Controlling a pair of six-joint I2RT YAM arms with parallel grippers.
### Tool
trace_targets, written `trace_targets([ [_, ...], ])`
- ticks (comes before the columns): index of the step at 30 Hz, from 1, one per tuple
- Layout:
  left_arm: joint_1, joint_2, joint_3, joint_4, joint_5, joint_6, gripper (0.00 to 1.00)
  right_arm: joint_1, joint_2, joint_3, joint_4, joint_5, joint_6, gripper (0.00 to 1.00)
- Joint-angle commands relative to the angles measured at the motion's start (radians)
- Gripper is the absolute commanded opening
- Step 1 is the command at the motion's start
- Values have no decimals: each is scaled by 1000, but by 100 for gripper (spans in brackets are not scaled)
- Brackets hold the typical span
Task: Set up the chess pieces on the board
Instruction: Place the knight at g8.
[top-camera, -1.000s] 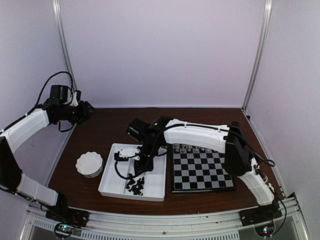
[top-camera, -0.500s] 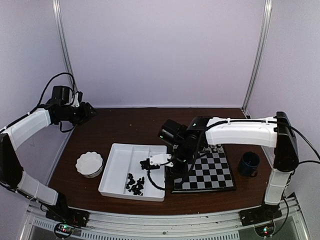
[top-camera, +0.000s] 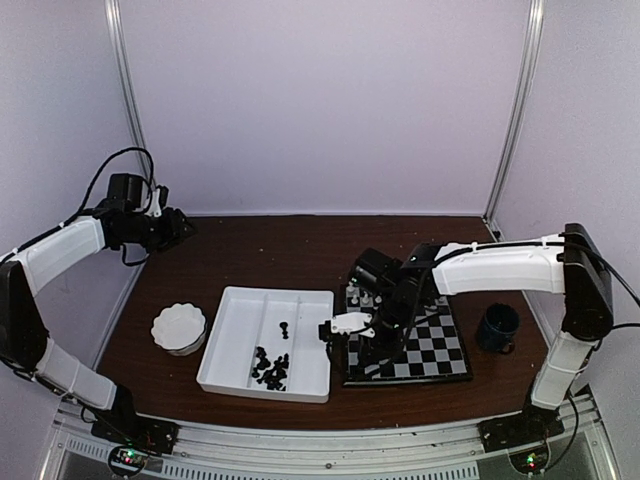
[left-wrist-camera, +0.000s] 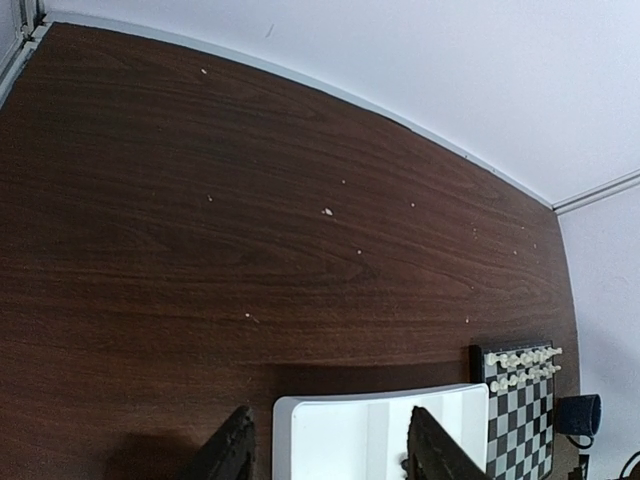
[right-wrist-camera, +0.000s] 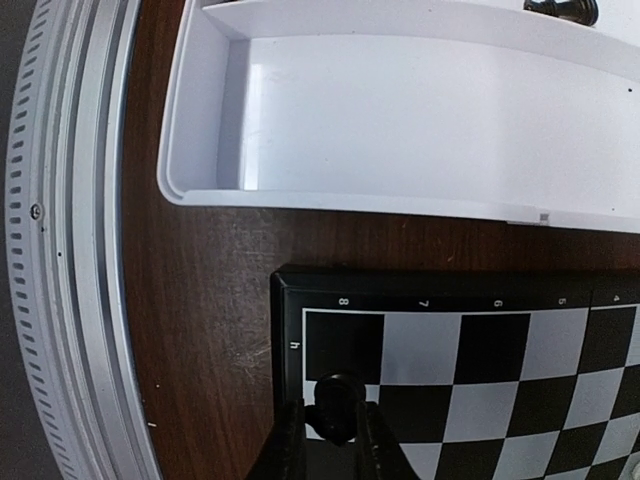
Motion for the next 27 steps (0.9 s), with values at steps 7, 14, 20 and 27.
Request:
trace_targets([
  [7, 8, 8, 31, 7, 0, 22, 52, -37, -9, -46, 42, -30, -9, 6],
  [14, 8, 4, 32, 5, 3, 24, 52, -37, -13, -63, 30, -35, -23, 6],
  [20, 7, 1, 32, 5, 8, 22, 52, -38, -5, -61, 11, -25, -39, 6],
  [27, 8, -2, 32, 5, 11, 22, 52, -38, -11, -74, 17, -18, -41, 8],
])
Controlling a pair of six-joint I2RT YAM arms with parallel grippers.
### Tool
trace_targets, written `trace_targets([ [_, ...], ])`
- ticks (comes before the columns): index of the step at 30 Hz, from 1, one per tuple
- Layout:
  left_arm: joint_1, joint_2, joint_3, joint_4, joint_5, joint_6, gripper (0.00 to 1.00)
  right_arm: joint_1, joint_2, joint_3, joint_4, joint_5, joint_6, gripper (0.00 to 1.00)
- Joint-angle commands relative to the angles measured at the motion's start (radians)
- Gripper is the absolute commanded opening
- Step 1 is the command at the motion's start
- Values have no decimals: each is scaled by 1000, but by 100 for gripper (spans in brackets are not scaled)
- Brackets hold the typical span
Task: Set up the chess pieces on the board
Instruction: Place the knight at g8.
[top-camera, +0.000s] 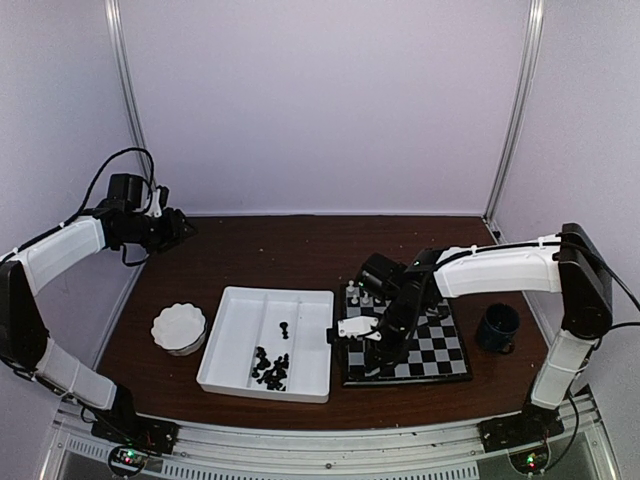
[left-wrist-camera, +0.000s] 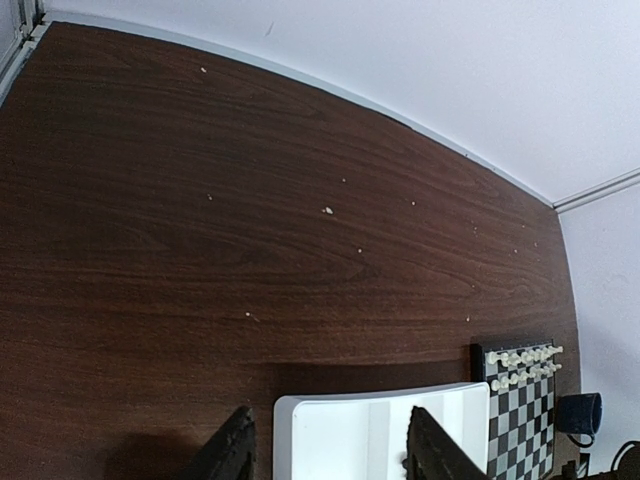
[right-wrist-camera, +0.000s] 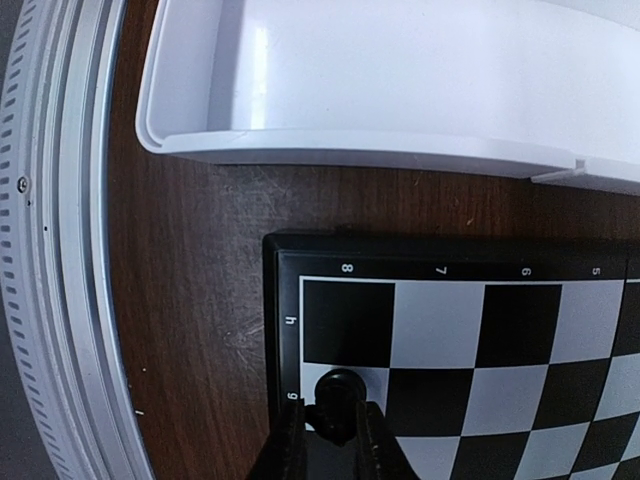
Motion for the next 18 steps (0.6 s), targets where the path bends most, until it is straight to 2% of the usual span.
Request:
trace_targets([
  [1, 7, -5, 32, 8, 9, 18, 52, -3, -10, -14, -12, 1, -13, 8],
  [18, 8, -2, 32, 9, 16, 12, 52, -15, 2, -31, -2, 10, -16, 10],
])
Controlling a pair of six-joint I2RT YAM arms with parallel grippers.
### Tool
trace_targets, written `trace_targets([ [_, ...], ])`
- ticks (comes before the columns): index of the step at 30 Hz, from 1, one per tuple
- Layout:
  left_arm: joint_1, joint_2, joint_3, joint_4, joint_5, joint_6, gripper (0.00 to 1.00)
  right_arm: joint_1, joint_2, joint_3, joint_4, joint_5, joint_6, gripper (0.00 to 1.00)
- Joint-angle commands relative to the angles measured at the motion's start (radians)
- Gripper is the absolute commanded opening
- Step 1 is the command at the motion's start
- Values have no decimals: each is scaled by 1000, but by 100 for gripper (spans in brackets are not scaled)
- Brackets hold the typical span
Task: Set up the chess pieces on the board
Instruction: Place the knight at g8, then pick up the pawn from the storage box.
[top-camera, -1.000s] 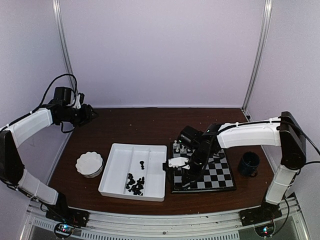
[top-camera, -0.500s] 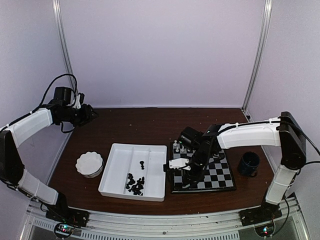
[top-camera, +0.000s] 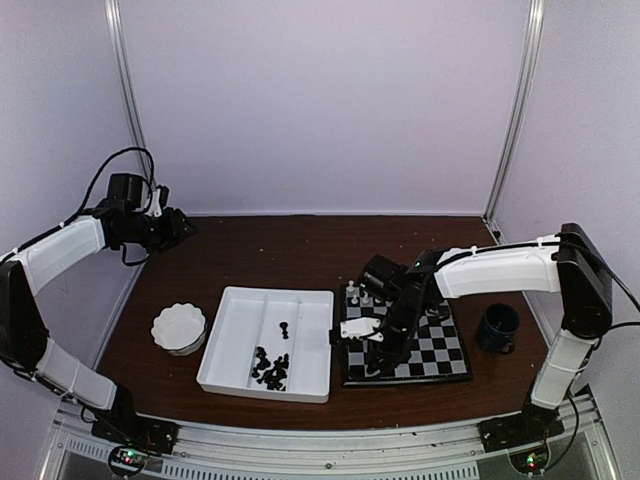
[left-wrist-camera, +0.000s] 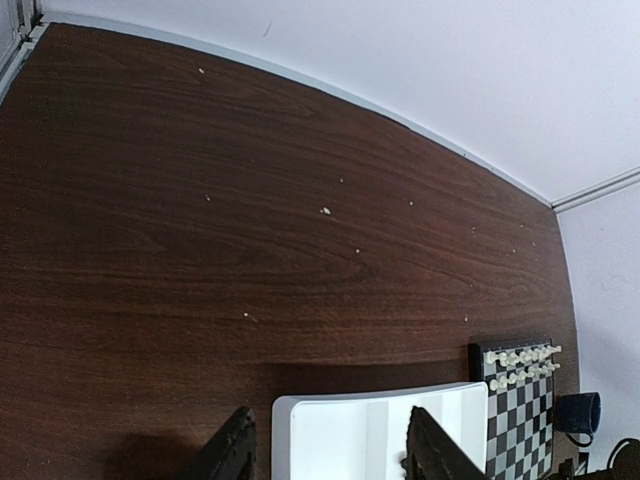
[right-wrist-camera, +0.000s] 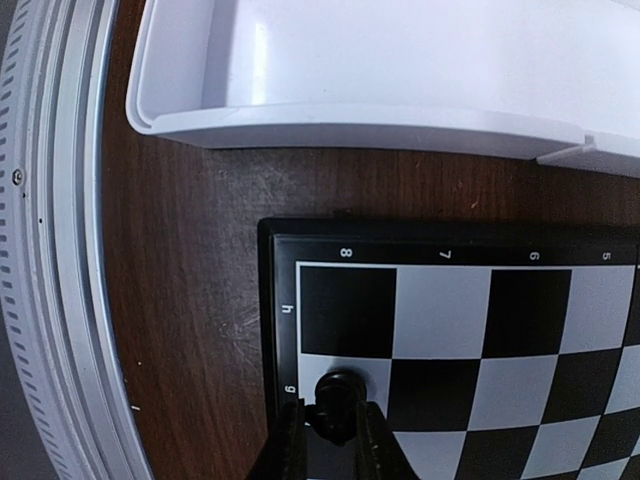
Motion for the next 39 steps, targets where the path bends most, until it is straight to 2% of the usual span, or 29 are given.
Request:
trace_targets([
  [1, 8, -2, 30, 8, 12, 12, 52, -8, 2, -15, -5, 11, -15, 12],
  [8, 8, 3, 30, 9, 14, 12, 51, -8, -13, -2, -19, -1, -13, 33],
  [10, 8, 5, 30, 10, 16, 11, 52, -9, -27, 19, -50, -26, -20, 42],
  [12, 8, 7, 30, 10, 18, 11, 52, -11, -46, 52, -102, -48, -30, 45],
  [18, 7, 11, 29, 20, 44, 11, 51, -65, -93, 251, -186, -106, -21, 44],
  [24, 5, 11, 27, 43, 90, 11, 49, -63, -9, 398, -162, -7, 10, 36],
  [29, 2, 8, 28, 45, 97, 11, 49, -24, 137, 535, -139, 107, 51, 32],
  [39, 1, -2, 29, 45, 112, 6, 49, 59, 496, 891, -141, 153, 191, 33],
])
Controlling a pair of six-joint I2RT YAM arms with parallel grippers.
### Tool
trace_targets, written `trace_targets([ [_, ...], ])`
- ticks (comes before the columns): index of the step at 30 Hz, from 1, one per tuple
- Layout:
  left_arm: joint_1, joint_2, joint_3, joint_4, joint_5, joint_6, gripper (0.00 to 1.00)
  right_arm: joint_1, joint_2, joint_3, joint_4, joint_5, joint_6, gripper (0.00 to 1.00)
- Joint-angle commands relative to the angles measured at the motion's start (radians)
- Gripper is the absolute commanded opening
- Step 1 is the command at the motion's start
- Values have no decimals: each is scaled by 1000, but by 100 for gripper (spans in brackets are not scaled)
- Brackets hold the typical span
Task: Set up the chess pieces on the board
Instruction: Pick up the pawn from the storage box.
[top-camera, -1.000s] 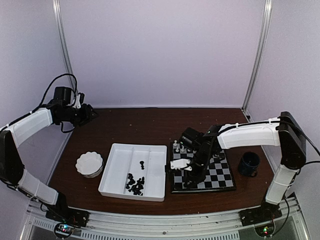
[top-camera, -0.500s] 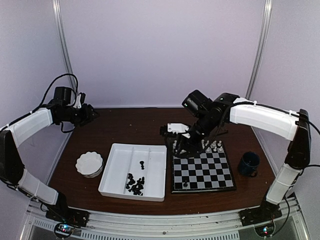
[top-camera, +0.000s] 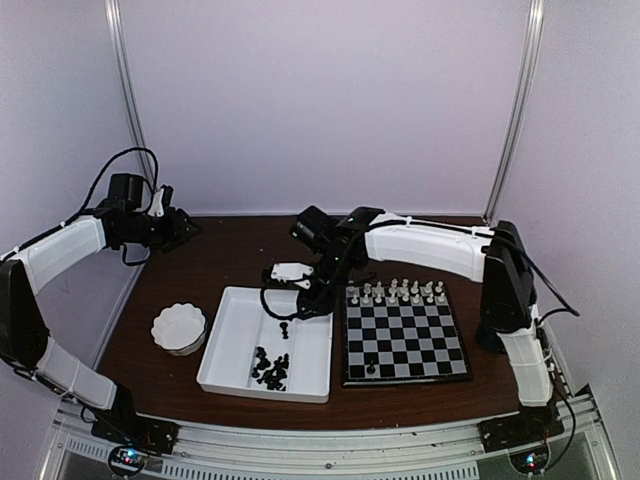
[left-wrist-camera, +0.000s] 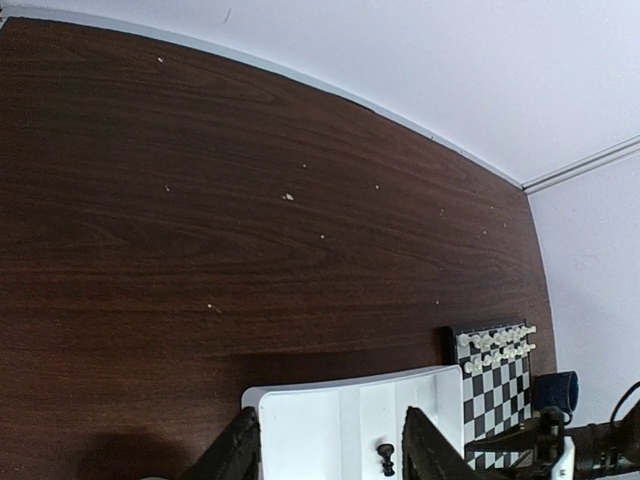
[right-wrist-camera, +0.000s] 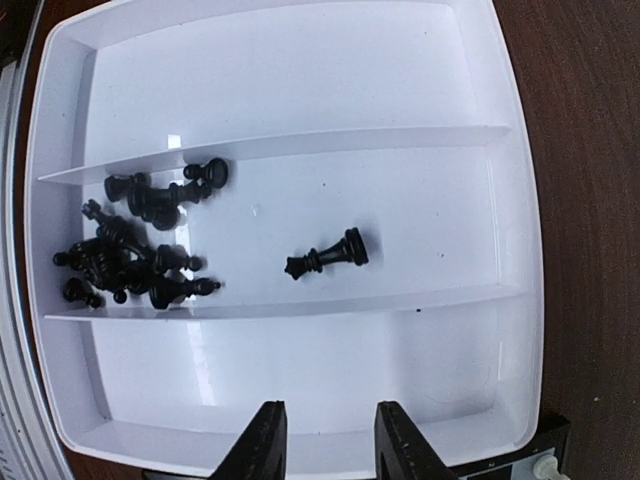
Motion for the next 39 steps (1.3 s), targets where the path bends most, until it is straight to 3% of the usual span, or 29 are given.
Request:
trace_targets([
  [1, 2, -8, 29, 37, 20, 6, 49, 38, 104, 146, -9, 59, 70, 34],
  [6, 2, -9, 30, 37, 29, 3, 49, 47, 258, 345, -85, 69, 130, 36],
  [11, 1, -12, 31, 37, 33, 0, 49, 57, 315, 383, -91, 59, 158, 37],
  [16, 2, -15, 32, 37, 38, -3, 49, 63, 280, 339, -94, -79, 137, 37],
  [22, 2, -21, 31, 36, 43, -4, 49, 94, 142, 169, -84, -216, 9, 35],
  [29, 2, -26, 32, 37, 45, -8, 49, 153, 92, 65, -79, -145, -68, 36],
  [39, 1, -31, 32, 37, 42, -7, 49, 180, 169, 155, -106, -78, -81, 32],
])
